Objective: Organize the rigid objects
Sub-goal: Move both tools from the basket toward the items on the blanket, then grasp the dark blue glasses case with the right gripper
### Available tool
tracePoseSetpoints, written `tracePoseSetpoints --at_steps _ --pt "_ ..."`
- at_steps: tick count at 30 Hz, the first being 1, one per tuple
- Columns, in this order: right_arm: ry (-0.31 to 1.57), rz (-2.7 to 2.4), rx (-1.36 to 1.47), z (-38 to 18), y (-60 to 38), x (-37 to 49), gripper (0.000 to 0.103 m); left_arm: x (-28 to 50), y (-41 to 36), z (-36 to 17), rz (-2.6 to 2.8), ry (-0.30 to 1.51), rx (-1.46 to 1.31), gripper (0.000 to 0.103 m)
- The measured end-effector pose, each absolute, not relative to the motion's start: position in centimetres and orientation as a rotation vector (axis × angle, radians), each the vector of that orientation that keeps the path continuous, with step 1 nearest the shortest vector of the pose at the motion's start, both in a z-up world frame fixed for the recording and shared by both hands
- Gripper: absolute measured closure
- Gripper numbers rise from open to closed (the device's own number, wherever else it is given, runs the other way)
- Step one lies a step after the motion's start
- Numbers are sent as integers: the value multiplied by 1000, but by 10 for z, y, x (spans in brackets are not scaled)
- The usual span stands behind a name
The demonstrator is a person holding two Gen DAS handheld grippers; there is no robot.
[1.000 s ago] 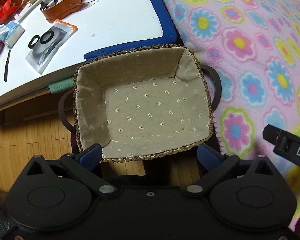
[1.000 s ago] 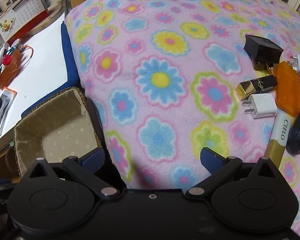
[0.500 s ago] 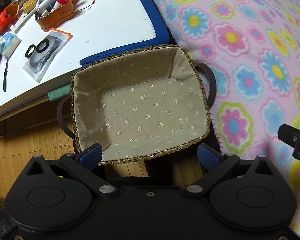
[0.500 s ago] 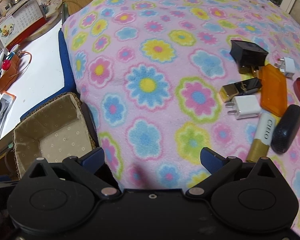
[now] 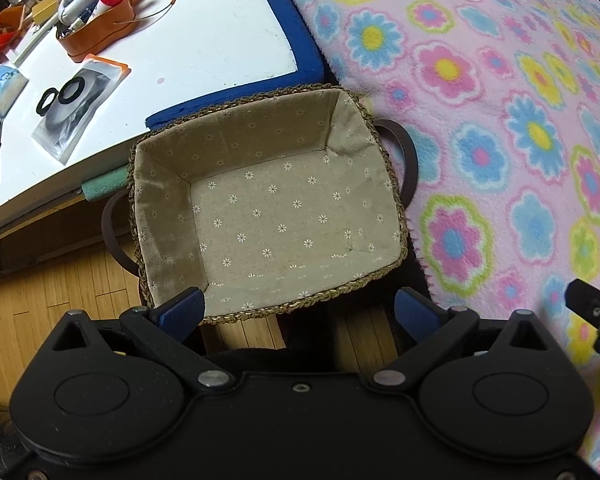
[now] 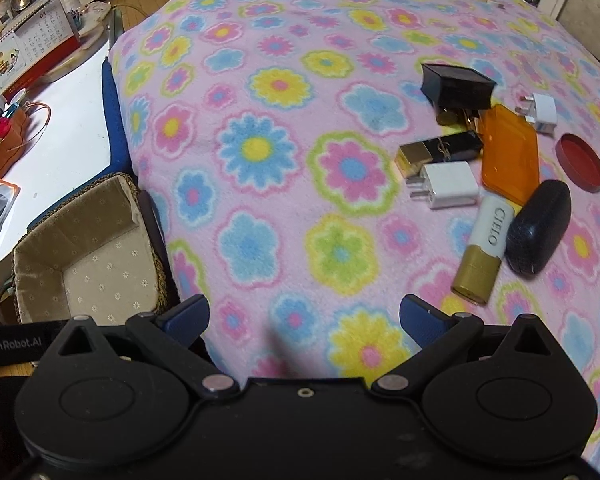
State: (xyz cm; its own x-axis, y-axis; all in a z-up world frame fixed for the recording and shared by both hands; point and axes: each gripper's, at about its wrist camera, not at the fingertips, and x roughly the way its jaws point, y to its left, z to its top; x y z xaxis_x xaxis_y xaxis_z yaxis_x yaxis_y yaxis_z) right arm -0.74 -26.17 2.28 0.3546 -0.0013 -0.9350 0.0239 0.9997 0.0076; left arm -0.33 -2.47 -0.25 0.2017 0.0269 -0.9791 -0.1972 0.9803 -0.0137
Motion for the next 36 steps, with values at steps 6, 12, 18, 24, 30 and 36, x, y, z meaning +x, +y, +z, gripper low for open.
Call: tracePoseSetpoints --at_steps 6,12,18,24,30,36 --pt "1149 -49 27 40 -289 -19 5 -6 -29 2 130 1344 -139 6" --pt "1144 -108 83 54 -345 -27 7 -9 -39 8 81 1325 -119 6" --pt "1120 -285 163 55 -413 -23 14 -11 -52 15 26 1301 -94 6" --pt "1102 -332 173 49 -437 -14 21 -13 -69 21 -51 1272 -58 6" --pt "1132 -276 196 31 -426 9 29 -17 -86 22 -130 1253 4 13" --pt "1172 -298 191 16 -434 22 46 -19 -106 25 -209 1234 36 13"
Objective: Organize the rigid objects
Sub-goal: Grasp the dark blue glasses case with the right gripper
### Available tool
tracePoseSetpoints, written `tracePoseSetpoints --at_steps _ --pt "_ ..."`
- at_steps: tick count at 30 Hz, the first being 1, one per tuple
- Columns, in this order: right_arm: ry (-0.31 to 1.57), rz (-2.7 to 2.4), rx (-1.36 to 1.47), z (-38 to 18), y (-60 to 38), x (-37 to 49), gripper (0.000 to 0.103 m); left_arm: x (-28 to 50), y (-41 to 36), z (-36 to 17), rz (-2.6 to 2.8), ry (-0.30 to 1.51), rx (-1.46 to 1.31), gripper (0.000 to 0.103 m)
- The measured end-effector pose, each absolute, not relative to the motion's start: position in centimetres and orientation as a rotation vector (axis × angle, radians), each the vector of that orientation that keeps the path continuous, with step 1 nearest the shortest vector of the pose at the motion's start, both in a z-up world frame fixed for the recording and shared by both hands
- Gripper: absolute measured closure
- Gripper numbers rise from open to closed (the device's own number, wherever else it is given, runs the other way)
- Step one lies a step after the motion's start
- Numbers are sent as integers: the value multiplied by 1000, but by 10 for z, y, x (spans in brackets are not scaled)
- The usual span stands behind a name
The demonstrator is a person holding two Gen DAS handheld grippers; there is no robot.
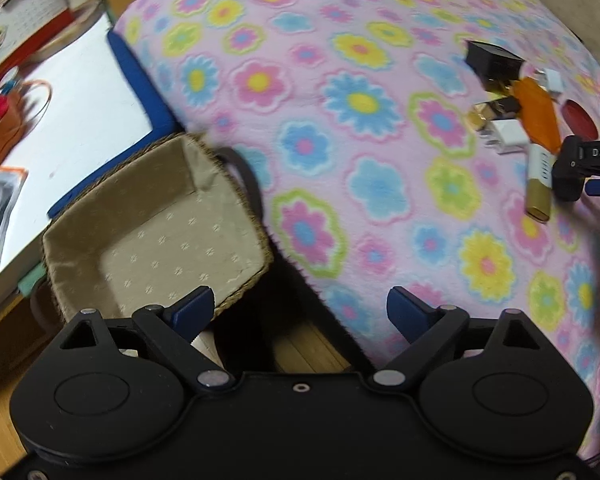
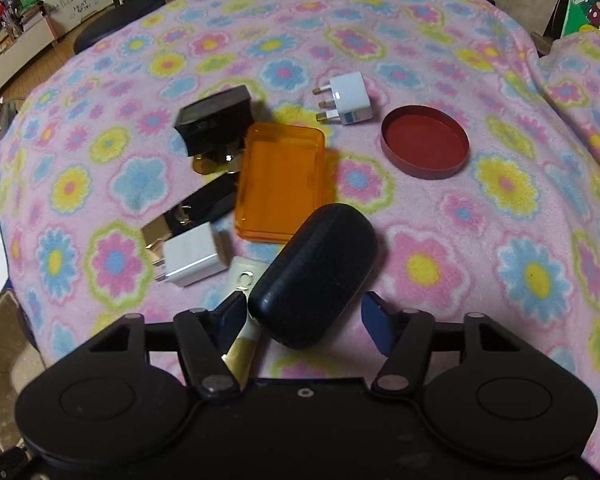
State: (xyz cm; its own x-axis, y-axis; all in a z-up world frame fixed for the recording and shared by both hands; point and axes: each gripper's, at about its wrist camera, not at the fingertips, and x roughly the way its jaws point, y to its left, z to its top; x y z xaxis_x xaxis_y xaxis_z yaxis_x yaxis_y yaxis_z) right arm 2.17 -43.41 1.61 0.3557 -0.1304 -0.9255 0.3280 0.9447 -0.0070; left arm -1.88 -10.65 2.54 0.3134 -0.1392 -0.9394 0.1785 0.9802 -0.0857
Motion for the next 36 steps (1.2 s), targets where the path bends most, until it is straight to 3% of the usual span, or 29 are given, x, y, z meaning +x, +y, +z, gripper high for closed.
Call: tracePoseSetpoints --at_steps 3,20,29,32,36 --pt "1182 -343 162 16 -450 15 52 -19 -123 32 -253 1220 46 13" --pt "1135 -419 231 27 -524 -14 49 9 -299 13 -433 1274 -8 13" --pt "1117 -409 247 28 -523 -12 45 50 -253 -11 -193 1317 -79 15" --pt "1108 -400 257 31 -518 -8 40 58 -230 -7 -126 1302 -112 15" --pt "1080 -391 275 36 -509 2 19 54 -213 -1 -114 1283 -144 15"
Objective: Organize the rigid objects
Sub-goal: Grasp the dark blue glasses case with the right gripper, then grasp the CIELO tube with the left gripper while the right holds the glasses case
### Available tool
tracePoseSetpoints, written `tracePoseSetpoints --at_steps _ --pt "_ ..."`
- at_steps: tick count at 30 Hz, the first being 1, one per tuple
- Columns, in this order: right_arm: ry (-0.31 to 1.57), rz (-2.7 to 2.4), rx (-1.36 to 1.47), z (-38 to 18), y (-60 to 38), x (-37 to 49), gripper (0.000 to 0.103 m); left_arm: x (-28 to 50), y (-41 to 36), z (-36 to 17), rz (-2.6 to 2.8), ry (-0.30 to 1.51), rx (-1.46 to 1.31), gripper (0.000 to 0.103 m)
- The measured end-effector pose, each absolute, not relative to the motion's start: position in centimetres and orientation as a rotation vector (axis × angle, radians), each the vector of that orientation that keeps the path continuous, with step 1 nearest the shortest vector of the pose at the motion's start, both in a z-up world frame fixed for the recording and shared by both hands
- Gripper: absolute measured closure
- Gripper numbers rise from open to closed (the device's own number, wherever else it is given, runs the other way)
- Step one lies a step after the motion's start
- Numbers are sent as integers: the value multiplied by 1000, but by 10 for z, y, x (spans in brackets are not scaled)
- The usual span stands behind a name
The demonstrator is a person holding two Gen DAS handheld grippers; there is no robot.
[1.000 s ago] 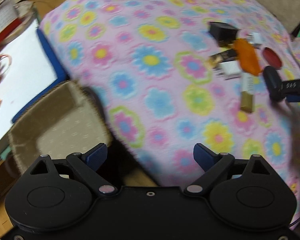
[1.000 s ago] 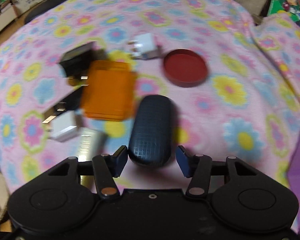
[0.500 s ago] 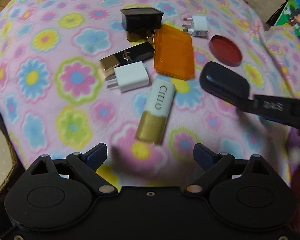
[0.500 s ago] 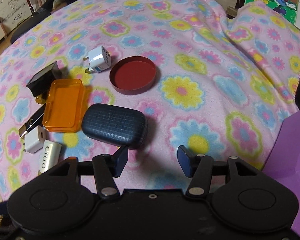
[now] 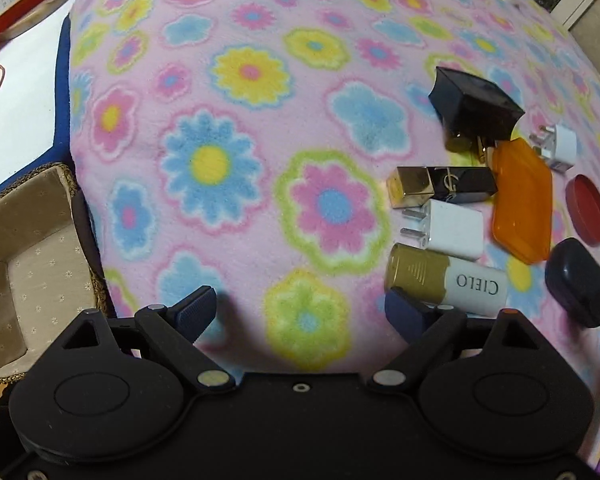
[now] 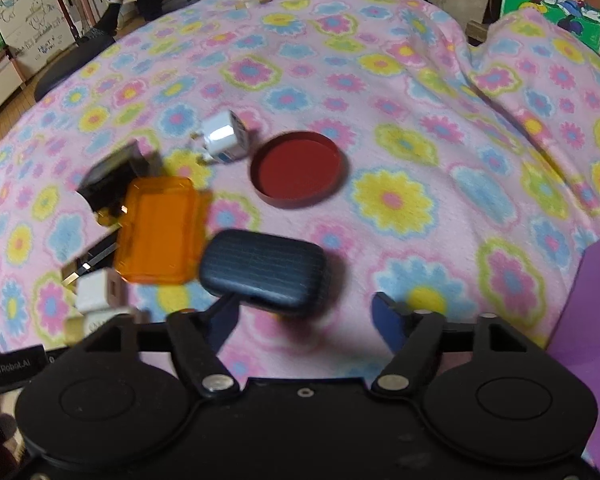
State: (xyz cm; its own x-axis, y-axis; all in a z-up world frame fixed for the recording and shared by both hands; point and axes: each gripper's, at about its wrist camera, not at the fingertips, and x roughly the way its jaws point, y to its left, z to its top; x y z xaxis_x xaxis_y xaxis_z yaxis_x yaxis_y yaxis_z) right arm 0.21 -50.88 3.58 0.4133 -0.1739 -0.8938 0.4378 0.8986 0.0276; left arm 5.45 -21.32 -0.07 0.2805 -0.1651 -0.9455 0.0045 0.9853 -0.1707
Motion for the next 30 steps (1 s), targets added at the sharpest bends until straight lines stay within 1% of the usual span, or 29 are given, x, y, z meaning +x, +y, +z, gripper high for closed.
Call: tracePoseSetpoints --at_steps 1,3,7,13,21,22,30 --pt "1072 -392 277 36 -506 5 13 52 -212 1 -125 1279 -146 15" --pt "1064 -396 272 35 -502 14 9 48 -214 4 -152 1277 -138 15" --pt "1090 -408 230 27 -499 31 8 45 -230 3 -211 1285 -114 14" --pt "1135 -416 264 11 -504 44 8 50 -262 1 -277 1273 -68 14" --pt "1156 -408 286 -3 -507 48 10 60 -279 -1 -317 1258 -103 14" --pt "1155 -409 287 -3 -507 48 12 62 -280 -1 -318 1259 -110 13" --pt "1165 -424 294 0 -514 43 12 72 -288 -6 -313 1251 -120 8"
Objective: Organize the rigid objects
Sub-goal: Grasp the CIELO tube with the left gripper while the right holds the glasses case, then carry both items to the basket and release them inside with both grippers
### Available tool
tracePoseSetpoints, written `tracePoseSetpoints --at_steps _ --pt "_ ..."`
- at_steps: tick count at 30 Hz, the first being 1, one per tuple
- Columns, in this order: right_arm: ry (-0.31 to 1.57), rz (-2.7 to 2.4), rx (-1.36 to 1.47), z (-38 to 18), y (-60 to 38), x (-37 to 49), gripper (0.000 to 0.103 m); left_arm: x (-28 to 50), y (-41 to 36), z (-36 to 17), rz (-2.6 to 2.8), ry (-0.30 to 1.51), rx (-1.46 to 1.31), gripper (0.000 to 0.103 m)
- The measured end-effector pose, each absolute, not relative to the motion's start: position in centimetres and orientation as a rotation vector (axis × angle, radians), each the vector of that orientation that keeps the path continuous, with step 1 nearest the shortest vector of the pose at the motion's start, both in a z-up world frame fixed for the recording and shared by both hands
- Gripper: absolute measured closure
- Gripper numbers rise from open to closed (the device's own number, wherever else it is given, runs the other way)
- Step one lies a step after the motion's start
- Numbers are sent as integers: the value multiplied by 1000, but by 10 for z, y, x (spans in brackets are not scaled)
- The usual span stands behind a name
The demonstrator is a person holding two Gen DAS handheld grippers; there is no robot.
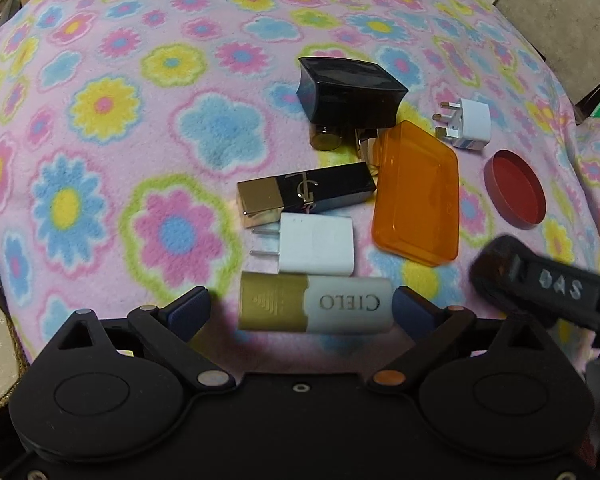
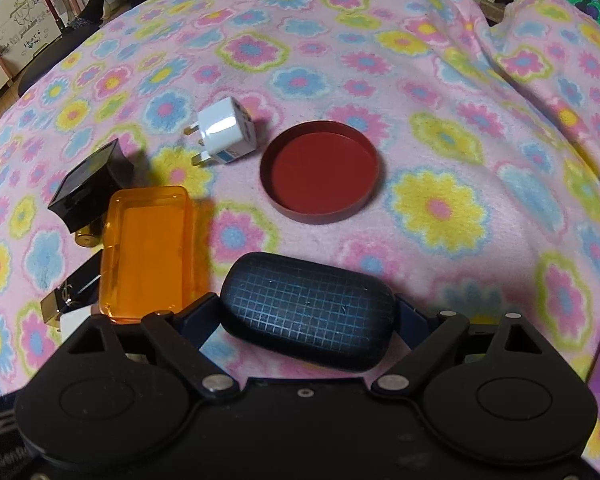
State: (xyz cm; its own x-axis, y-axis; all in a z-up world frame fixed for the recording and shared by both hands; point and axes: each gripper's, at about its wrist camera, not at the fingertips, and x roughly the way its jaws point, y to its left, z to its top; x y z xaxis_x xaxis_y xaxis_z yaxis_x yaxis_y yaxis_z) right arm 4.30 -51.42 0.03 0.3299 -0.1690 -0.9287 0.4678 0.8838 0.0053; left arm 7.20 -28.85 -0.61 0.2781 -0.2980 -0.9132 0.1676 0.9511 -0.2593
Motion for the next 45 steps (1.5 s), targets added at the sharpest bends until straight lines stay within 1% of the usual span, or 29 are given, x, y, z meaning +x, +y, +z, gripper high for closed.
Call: tracePoseSetpoints --at_steps 9,19,21,22,23,24,26,31,37,40,45 --pt "1192 -451 293 7 -528 4 12 75 -293 -10 -322 1254 -111 4" --pt "1198 -453 278 8 -524 -3 12 72 -307 -14 -318 1244 -17 4" --pt "1198 -453 272 8 -523 -3 12 73 -308 -15 -311 1243 -21 6" --pt "1198 -454 273 9 -523 -3 12 73 -307 -16 -304 1236 -22 10" --pt "1199 -455 274 9 -524 -3 12 72 -307 -15 -299 1225 -12 18" --pt "1200 -456 275 9 -524 -3 12 71 -307 -13 -302 1210 11 21" --pt "1201 -456 272 11 -523 -3 12 70 -304 -11 -325 1211 18 21" --pt "1189 -440 263 18 -516 -5 12 66 -285 -4 -290 1222 -33 21" --pt "1157 -391 240 33 -489 -1 12 61 -253 17 -207 1200 -36 21" --pt "1140 -334 220 42 -464 5 12 57 -226 31 -164 1184 -44 21" --pt "1120 -185 158 57 -394 21 12 47 -165 55 -55 1155 -73 21"
